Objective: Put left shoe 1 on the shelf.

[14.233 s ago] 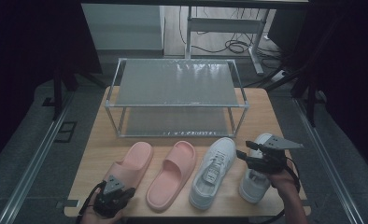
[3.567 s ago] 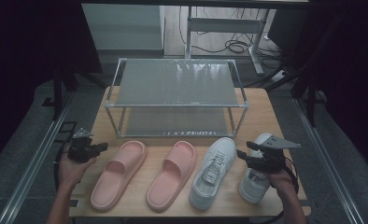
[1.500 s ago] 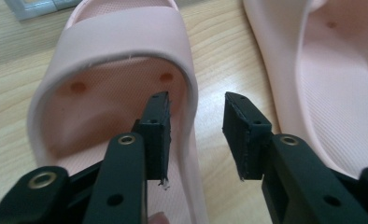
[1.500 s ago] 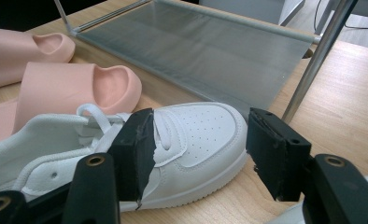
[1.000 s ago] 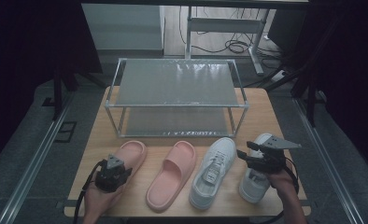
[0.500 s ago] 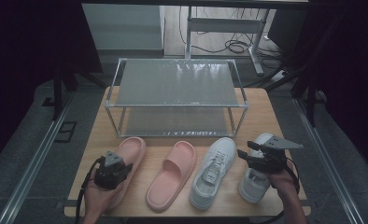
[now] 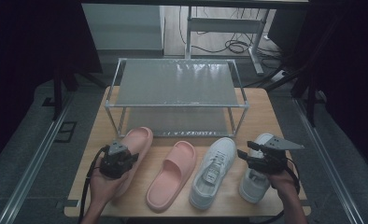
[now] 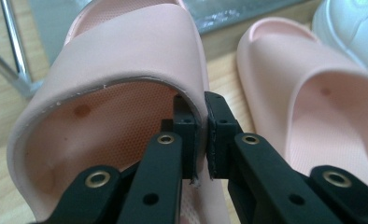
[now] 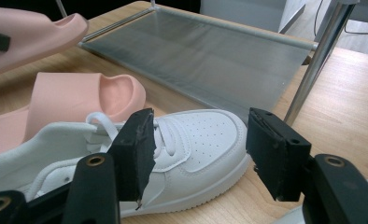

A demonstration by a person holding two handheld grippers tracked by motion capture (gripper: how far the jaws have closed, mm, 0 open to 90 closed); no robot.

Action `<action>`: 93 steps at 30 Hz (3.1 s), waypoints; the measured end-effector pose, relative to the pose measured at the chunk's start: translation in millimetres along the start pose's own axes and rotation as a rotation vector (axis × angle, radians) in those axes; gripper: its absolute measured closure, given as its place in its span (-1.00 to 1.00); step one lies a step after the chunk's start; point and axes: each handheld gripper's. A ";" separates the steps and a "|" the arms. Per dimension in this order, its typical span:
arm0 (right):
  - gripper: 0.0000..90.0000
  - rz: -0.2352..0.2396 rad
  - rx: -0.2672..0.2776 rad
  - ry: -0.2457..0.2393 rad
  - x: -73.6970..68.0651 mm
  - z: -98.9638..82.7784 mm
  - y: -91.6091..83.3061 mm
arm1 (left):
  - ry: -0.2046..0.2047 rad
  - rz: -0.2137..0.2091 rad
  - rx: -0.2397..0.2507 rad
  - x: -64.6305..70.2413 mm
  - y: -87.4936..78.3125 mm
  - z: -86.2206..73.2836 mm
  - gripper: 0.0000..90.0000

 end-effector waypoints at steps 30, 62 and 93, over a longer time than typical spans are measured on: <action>-0.07 0.005 -0.008 -0.006 0.2 -1.8 3.5 | 0.024 0.001 0.003 2.1 40.3 41.2 0.89; -0.06 -0.005 -0.001 0.001 3.9 -1.0 -0.2 | 0.088 0.065 -0.029 8.5 121.0 74.2 0.89; -0.06 -0.009 0.003 0.003 6.2 -1.1 -2.2 | 0.110 0.149 -0.062 11.2 152.7 73.2 0.39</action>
Point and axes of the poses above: each handheld gripper's, and its own axes: y roughly forward along the jaws, z roughly out of its top, x roughly to its right, and after that the axes turned 4 degrees about x, right-handed
